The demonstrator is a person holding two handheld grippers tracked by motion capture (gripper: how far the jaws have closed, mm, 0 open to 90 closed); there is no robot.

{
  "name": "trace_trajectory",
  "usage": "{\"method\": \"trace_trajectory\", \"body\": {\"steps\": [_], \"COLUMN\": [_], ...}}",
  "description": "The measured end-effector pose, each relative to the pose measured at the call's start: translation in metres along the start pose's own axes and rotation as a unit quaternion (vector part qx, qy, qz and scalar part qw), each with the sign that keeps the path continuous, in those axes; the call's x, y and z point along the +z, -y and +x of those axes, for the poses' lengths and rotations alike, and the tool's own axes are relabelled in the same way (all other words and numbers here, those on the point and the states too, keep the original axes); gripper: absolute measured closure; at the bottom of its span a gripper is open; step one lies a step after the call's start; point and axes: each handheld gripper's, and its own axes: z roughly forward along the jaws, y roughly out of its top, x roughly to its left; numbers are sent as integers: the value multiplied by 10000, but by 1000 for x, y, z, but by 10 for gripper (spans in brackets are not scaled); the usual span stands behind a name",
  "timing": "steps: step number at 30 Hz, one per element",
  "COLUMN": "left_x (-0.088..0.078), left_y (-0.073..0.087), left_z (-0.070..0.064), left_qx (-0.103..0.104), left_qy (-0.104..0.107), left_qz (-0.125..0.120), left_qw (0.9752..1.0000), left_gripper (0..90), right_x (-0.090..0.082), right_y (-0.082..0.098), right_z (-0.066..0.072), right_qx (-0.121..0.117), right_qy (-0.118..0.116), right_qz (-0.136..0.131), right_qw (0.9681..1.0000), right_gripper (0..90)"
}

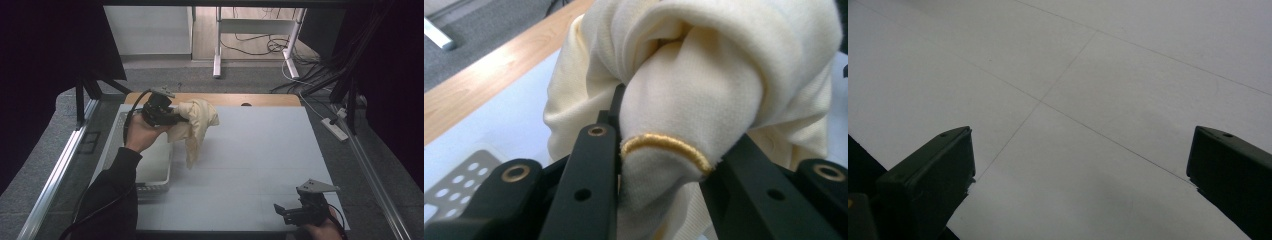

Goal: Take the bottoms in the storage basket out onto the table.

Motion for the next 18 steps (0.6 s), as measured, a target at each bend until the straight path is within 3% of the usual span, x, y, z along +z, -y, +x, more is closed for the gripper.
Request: {"method": "trace_trajectory", "body": {"steps": [8,18], "left_x": [30,74], "left_y": [3,8], "left_z": [-2,-3], "left_qx": [24,-29], "left_qy": [-20,-22], "left_qz": [402,927], "left_qw": [9992,9957], "left_gripper": [751,749], "right_x": [0,0], "right_y": [0,0], "right_z": [0,0], "right_qx": [-14,-21], "right_qy": [-7,-20], "right_qz": [6,-11], "right_qw": [10000,10000], "right_gripper": [0,0]}}
